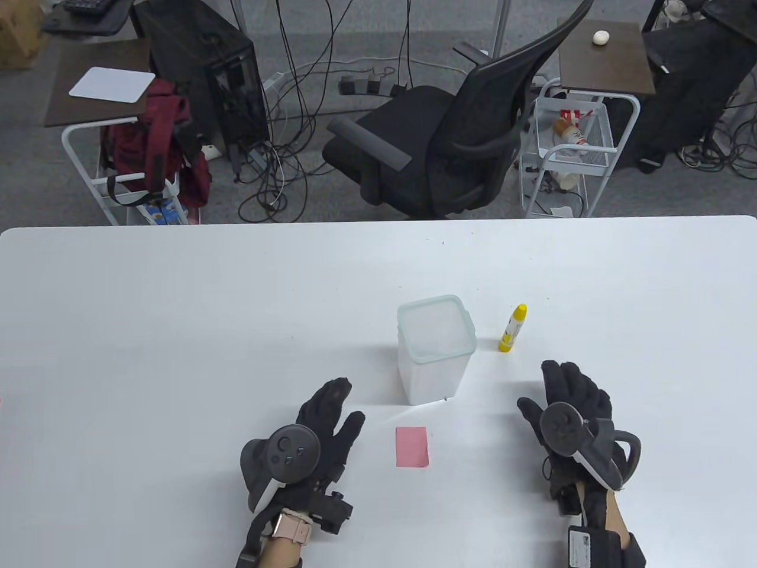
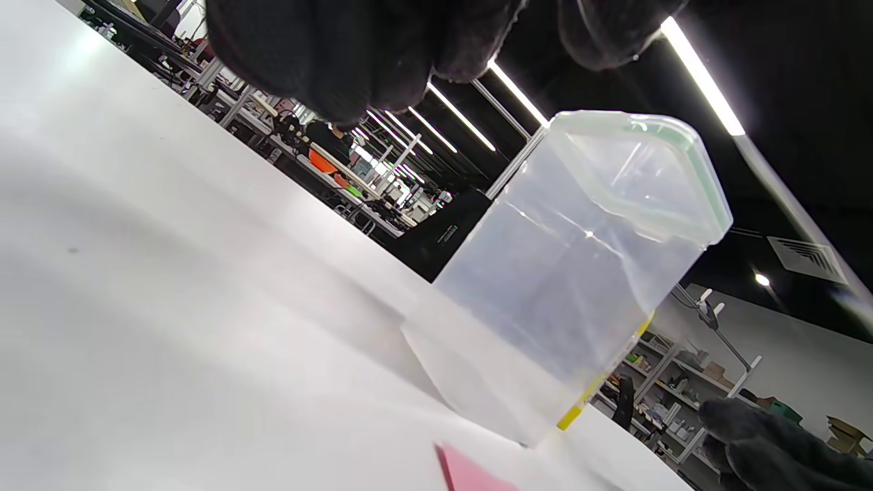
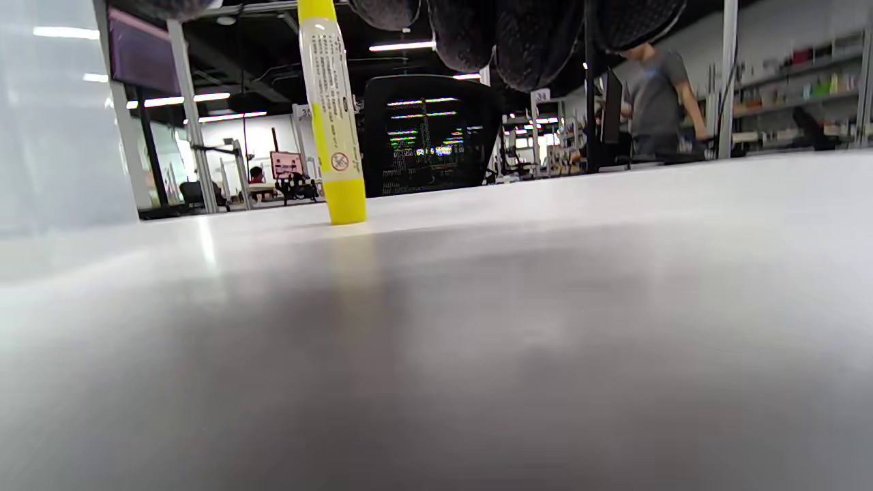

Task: Squeeze liquid glue on card and attach to container

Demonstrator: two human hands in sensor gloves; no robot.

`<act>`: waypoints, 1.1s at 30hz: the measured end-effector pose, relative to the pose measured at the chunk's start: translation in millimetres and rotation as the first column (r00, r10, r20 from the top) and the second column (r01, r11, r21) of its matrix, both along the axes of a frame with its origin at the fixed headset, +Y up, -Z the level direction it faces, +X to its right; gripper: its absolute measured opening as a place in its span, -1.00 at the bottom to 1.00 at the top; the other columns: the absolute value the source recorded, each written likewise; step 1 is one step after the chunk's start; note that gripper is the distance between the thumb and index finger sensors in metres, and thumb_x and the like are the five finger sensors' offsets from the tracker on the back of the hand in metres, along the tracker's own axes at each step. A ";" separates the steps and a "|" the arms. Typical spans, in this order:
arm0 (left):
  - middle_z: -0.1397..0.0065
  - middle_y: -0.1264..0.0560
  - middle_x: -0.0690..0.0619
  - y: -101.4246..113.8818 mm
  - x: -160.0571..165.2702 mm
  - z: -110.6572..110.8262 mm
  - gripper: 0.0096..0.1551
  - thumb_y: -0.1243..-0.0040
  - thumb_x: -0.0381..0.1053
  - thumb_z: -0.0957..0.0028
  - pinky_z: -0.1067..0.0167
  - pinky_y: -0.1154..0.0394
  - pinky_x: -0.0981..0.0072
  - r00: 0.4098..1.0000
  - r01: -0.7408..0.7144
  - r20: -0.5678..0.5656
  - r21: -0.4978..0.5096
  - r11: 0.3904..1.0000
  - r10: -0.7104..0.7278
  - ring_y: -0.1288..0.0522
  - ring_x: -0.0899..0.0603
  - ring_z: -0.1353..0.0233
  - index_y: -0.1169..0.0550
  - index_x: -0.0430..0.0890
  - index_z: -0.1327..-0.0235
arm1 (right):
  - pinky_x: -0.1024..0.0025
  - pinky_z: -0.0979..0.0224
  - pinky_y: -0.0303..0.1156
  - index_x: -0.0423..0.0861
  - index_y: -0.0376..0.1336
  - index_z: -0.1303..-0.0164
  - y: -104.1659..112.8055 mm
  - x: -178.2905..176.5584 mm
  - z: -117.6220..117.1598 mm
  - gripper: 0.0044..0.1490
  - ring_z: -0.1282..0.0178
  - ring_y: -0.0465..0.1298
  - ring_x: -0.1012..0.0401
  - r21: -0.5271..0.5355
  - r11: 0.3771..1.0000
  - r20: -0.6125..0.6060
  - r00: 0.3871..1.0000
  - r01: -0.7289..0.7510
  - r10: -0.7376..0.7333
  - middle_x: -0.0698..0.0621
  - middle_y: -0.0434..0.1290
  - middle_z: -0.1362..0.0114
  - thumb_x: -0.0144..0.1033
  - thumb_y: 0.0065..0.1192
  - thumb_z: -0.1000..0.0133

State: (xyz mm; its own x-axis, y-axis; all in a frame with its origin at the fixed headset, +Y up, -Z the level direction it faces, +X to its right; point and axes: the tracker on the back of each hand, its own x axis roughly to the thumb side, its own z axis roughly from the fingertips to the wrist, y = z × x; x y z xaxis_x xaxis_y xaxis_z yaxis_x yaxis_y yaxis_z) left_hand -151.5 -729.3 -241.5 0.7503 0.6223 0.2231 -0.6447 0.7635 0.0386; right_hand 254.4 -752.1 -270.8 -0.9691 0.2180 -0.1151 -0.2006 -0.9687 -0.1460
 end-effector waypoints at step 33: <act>-0.60 -0.40 -0.16 -21.8 -6.6 -9.1 -0.22 0.01 0.26 -0.18 -0.42 -0.42 -0.09 0.999 -0.031 0.012 -0.083 0.996 0.033 -0.46 -0.33 -0.50 -0.32 -0.13 -0.57 | 0.05 -0.45 0.42 0.01 0.10 -0.48 1.5 -6.2 -68.8 -0.30 -0.44 0.46 -0.04 0.036 0.887 -0.001 0.888 0.460 -0.460 -0.08 0.30 -0.56 0.07 0.10 -0.18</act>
State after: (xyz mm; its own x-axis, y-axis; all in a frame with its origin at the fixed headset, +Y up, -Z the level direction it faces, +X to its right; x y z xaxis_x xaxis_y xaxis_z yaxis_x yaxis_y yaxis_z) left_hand -158.1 -751.1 -250.6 0.7271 0.6627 0.1796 -0.6689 0.7427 -0.0326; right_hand 248.2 -750.6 -339.6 -0.7584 0.6432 -0.1058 -0.6214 -0.7624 -0.1808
